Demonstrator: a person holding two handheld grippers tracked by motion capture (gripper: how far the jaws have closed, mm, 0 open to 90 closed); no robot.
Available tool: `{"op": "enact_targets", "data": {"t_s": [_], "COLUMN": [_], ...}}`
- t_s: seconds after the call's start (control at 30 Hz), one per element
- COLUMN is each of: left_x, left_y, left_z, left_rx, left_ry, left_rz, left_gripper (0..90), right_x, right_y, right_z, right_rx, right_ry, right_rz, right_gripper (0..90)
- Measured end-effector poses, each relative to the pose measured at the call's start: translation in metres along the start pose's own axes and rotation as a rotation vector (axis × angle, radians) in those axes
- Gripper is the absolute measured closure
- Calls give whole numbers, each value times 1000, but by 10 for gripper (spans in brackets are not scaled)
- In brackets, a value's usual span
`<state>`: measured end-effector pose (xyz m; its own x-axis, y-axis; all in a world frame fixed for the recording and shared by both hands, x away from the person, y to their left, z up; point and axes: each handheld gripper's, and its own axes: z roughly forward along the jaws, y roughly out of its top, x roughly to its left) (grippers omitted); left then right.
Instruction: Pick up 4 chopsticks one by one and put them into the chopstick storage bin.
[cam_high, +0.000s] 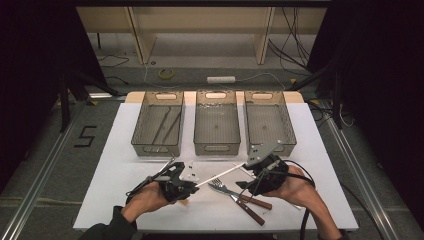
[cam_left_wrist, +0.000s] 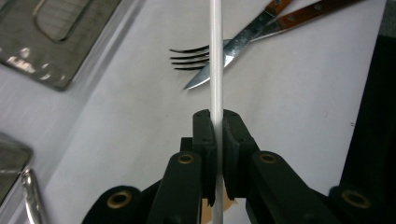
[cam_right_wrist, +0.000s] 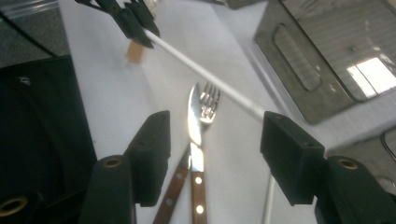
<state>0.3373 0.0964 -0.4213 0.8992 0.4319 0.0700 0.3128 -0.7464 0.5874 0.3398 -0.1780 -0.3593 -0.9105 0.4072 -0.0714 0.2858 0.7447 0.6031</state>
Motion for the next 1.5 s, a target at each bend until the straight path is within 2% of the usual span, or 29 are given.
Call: {"op": "enact_targets", "data": {"t_s": [0.2, 0.3, 0.4, 0.53, 0.6, 0.9, 1.03, 1.27, 1.33, 1.5], "left_x": [12, 17, 23, 31, 34, 51, 58, 68, 71, 80], "left_y": [-4, -6, -9, -13, -15, -25, -29, -32, -32, -31], "left_z": [-8, -12, -16, -22, -25, -38, -44, -52, -55, -59], "left_rx": [-32, -42, -54, -69, -75, -114, -133, -159, -163, -183], "left_ry": [27, 41, 59, 78, 88, 144, 164, 198, 208, 223], "left_rz": [-69, -102, -136, -174, -186, -259, -294, -333, -338, -362], "left_gripper": [852, 852, 852, 852, 852, 853, 853, 853, 853, 853], "right_x": [-9, -15, -22, -29, -32, -36, -37, -39, -38, -38], "right_y": [-23, -35, -48, -65, -71, -89, -93, -98, -99, -103], "right_z": [0, 0, 1, 2, 2, 11, 12, 12, 13, 16], "right_rx": [33, 69, 123, 166, 183, 271, 295, 334, 361, 410], "right_ry": [-37, -41, -49, -72, -87, -85, -84, -70, -85, -71], "right_rz": [97, 154, 197, 249, 262, 308, 314, 324, 327, 322], "right_gripper": [376, 355, 338, 338, 338, 329, 329, 333, 342, 399]}}
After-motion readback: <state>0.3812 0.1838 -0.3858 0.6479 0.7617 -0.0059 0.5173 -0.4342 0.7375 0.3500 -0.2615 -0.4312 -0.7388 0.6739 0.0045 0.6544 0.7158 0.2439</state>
